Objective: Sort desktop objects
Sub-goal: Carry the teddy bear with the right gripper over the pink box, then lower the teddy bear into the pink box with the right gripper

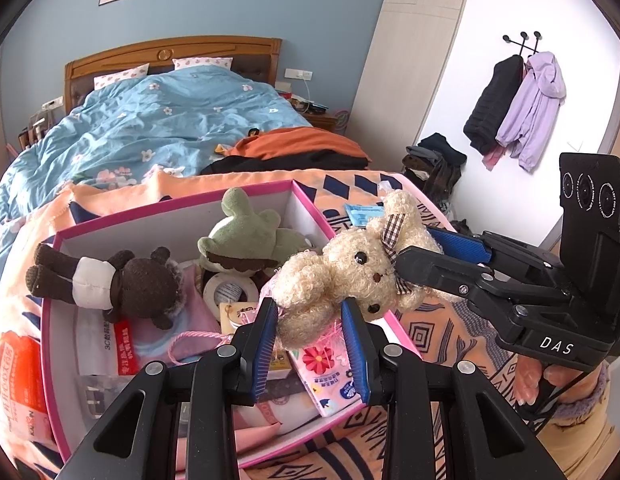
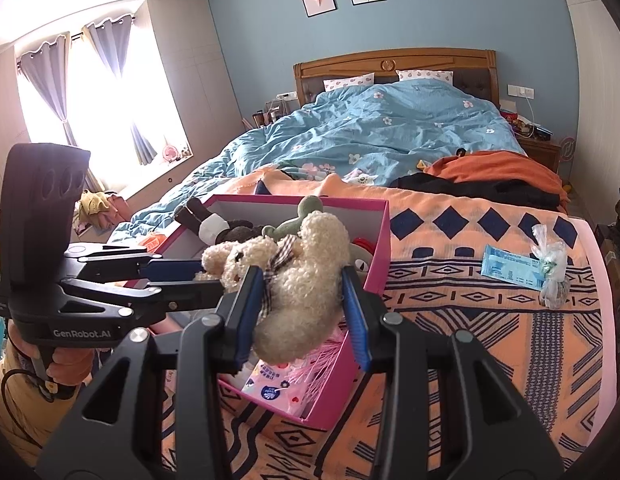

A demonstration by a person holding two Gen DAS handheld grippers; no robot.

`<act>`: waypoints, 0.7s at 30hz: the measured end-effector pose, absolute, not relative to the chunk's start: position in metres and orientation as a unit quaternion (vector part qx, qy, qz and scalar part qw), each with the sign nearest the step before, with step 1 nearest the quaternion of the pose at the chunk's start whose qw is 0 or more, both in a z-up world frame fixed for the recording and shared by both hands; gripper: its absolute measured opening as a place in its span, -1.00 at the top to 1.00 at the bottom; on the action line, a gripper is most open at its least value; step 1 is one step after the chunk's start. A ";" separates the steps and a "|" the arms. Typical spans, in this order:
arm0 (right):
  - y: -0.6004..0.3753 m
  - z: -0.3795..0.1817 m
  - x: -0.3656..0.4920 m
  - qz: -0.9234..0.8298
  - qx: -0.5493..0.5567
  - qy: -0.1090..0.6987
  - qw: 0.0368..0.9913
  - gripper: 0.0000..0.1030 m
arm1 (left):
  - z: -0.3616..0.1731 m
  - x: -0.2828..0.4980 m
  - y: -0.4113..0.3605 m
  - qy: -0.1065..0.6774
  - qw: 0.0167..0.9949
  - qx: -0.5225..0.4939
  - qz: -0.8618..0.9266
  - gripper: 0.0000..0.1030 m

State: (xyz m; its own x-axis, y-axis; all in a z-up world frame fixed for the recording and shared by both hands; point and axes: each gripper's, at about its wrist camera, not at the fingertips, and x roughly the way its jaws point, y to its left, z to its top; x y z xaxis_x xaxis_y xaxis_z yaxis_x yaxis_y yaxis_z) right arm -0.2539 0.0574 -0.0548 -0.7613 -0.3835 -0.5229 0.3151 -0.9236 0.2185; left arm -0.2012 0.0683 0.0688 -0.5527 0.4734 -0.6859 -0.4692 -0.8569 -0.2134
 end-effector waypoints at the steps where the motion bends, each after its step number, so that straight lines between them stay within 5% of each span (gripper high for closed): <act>1: 0.057 -0.055 -0.254 -0.937 0.291 -0.059 0.186 0.18 | 0.069 -0.201 0.068 -0.002 0.267 -0.390 0.881 0.38; 21: 0.058 -0.053 -0.264 -0.937 0.288 -0.059 0.187 0.18 | 0.066 -0.212 0.066 -0.004 0.261 -0.392 0.882 0.38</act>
